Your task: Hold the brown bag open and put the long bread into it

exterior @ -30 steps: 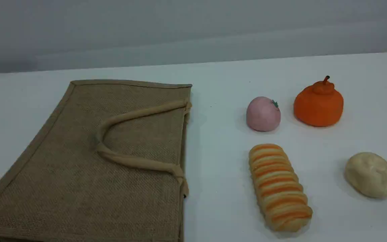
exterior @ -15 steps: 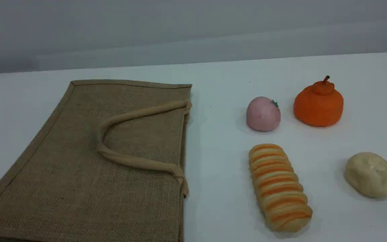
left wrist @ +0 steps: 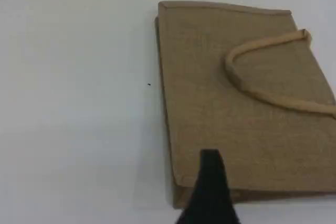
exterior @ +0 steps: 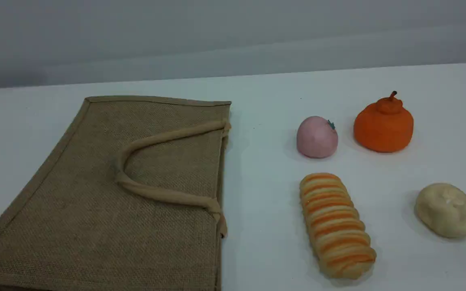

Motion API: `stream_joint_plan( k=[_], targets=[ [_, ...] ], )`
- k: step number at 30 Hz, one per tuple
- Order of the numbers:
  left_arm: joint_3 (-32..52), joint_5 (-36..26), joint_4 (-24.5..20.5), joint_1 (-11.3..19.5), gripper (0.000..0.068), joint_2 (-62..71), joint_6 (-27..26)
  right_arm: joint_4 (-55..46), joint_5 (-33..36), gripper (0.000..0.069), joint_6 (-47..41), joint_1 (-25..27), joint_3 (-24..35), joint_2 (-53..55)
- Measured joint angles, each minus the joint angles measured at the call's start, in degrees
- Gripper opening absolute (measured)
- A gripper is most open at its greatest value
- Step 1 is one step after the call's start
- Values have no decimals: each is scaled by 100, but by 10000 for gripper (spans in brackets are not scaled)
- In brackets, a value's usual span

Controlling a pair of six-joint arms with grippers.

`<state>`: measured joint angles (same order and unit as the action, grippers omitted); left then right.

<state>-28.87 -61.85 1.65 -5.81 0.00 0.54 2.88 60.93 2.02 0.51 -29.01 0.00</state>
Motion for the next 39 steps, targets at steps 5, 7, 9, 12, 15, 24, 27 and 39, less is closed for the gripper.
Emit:
stream_joint_plan(
  k=[5, 7, 9, 12, 15, 24, 27, 39],
  targets=[
    [0, 0, 0, 0, 514, 0, 6, 0, 0, 418, 0, 0, 0, 0],
    [0, 0, 0, 0, 514, 0, 6, 0, 0, 418, 0, 0, 0, 0],
    [0, 0, 0, 0, 514, 0, 1, 0, 0, 418, 0, 0, 0, 0],
    [0, 0, 0, 0, 514, 0, 1, 0, 0, 418, 0, 0, 0, 0],
    [-57, 38, 0, 0, 514, 18, -54, 165, -9, 416, -5, 0, -5, 0],
    [-719, 727, 559, 0, 502, 1406, -54, 1357, -769, 375, 578, 6, -135, 992],
    [-809, 1291, 837, 0, 501, 2164, -228, 1739, -1342, 375, 840, 6, -135, 1651],
    [-844, 3299, 2039, 0, 499, 5543, -613, 3702, -3203, 374, 2615, 6, -177, 4816]
  ],
)
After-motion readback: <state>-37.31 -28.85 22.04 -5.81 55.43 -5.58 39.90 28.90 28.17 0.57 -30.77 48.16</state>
